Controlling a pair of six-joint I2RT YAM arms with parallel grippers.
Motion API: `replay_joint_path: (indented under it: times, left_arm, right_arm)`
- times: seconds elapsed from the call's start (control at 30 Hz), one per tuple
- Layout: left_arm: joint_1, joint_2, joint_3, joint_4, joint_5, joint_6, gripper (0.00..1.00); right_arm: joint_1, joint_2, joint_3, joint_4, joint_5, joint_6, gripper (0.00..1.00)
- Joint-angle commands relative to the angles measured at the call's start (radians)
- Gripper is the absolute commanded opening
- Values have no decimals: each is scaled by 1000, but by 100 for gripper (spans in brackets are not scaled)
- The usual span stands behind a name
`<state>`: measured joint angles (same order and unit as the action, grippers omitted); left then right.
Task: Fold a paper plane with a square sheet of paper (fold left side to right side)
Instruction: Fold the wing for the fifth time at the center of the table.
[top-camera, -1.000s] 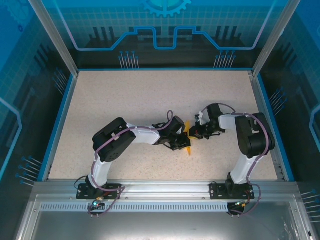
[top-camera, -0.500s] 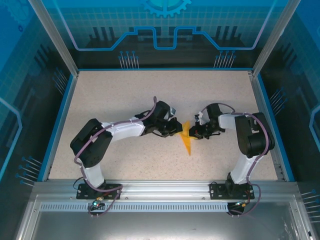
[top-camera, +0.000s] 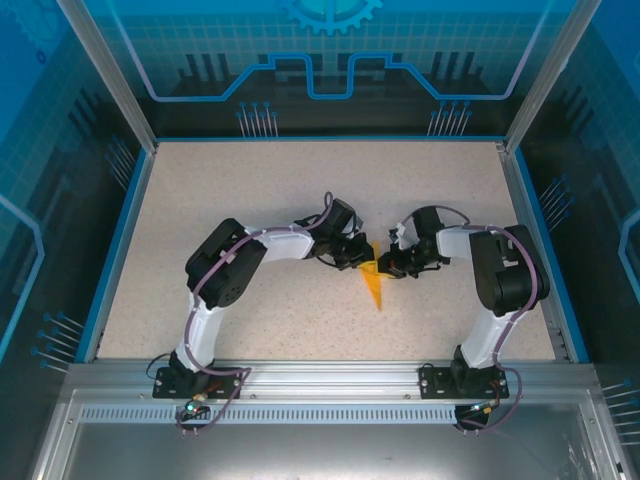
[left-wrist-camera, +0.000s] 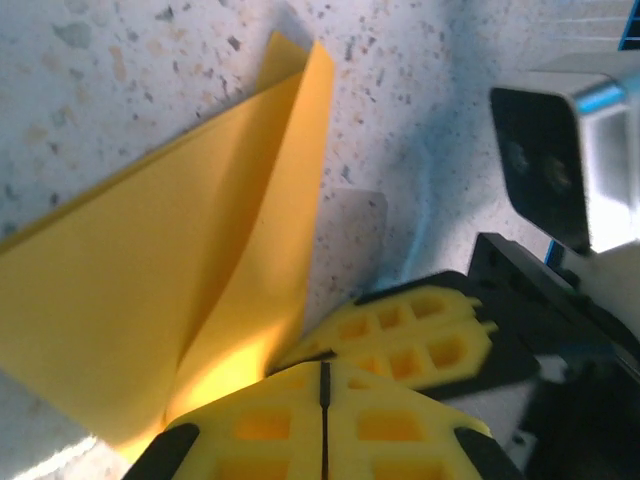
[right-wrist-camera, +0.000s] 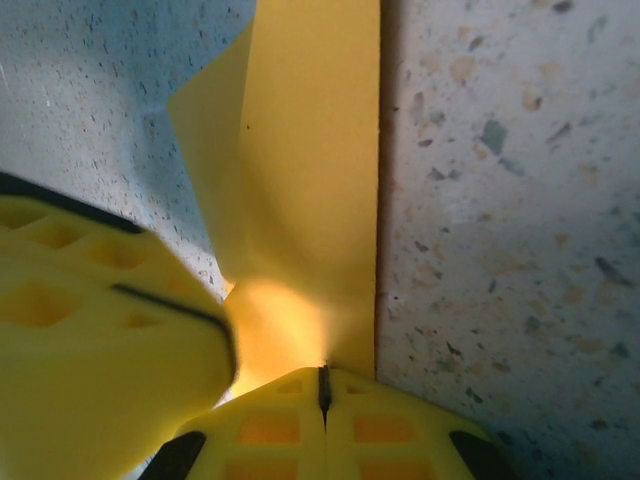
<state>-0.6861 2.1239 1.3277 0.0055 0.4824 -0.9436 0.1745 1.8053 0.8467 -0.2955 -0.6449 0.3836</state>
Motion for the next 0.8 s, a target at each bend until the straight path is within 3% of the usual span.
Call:
replay_joint_path:
  times: [0.0,0.17,0.43,0.57,0.77]
  left_arm:
    - [-2,38,32,-7,32,-4,7]
    - [-1,65,28,-49,19,16,7]
    - [-2,97,-12,-102,-34,25,5]
    - [-2,99,-16,-112,-45,31,4]
    - [-2,95,-12,-119,-49,32,4]
  right_arm:
    - [33,8,-5,-38,79,-18,1]
    - [34,-43,-11,-8,40,-17,2]
    - [29,-267,-18,-85,14,-33,8]
    - [28,-346,-109,-80,-108,2,7]
    - [65,-329,-242,58,-246,110,6]
